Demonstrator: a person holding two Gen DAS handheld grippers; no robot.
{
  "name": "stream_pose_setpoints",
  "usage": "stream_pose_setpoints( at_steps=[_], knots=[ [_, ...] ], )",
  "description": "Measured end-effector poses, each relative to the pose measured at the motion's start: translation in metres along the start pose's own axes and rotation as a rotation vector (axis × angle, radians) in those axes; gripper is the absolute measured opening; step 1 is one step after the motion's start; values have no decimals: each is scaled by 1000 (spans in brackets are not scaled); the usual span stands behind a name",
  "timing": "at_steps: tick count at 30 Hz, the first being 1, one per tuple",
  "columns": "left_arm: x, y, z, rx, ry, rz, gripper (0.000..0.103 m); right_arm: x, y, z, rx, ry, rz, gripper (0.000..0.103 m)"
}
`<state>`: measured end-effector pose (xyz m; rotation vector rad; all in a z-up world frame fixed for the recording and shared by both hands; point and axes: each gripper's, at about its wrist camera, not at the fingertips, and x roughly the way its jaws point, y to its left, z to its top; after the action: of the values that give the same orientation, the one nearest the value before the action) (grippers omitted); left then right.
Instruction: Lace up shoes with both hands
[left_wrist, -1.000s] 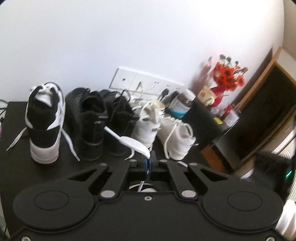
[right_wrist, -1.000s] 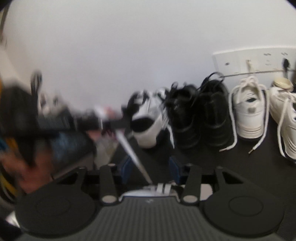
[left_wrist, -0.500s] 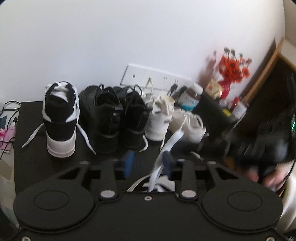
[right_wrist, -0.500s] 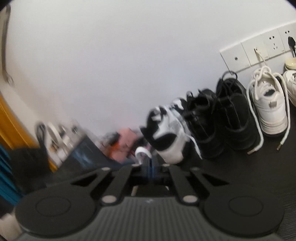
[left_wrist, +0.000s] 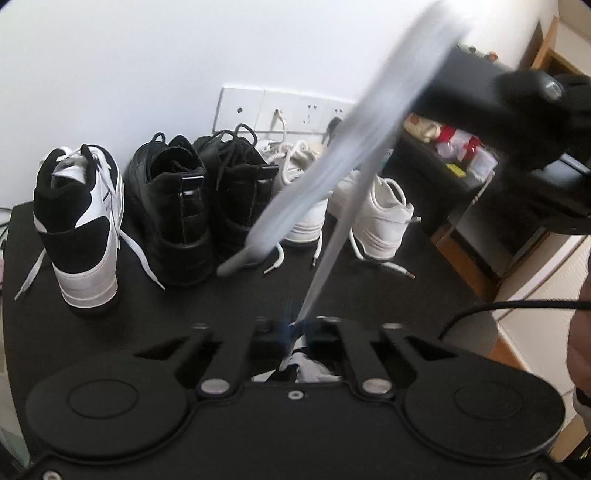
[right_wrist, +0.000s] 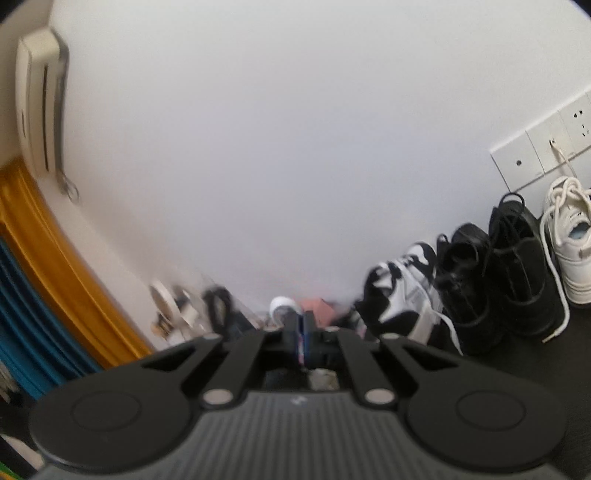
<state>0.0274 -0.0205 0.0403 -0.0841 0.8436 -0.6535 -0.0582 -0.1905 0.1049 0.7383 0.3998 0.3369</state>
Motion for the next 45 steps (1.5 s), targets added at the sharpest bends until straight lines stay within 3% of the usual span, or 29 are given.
stream_pose_setpoints(
  at_steps=[10,17,19,21,24,25,26,27,33,36,40,45],
  knots=[
    [-41,9,25,-76,-167,-6,1,-16,9,16,14,-111,55,2],
    [-38,19,27,-129,-148,-12,1,-13,2,19,32,-101,-11,6],
    [-30,36,27,-211,-121,-4,1,-7,-2,18,38,-71,-78,16],
    [-20,58,24,-314,-85,19,2,3,-9,14,47,-30,-184,70],
    [-6,87,16,-427,-9,72,13,13,-24,5,56,23,-332,72],
    [-3,93,13,-444,20,99,34,15,-29,1,65,45,-374,72],
    [-1,97,10,-440,39,113,52,16,-34,-3,74,66,-415,72],
    [-2,97,7,-418,49,118,55,16,-38,-7,81,88,-442,73],
    [-5,84,-10,-264,150,87,59,8,-49,-52,56,268,-531,78],
    [-8,71,-18,-174,191,76,62,20,-46,-73,56,356,-531,79],
    [-17,61,-25,-90,180,115,62,34,-35,-92,12,451,-528,79],
    [-23,59,-24,-80,172,123,63,41,-39,-99,35,474,-550,84]
  ],
)
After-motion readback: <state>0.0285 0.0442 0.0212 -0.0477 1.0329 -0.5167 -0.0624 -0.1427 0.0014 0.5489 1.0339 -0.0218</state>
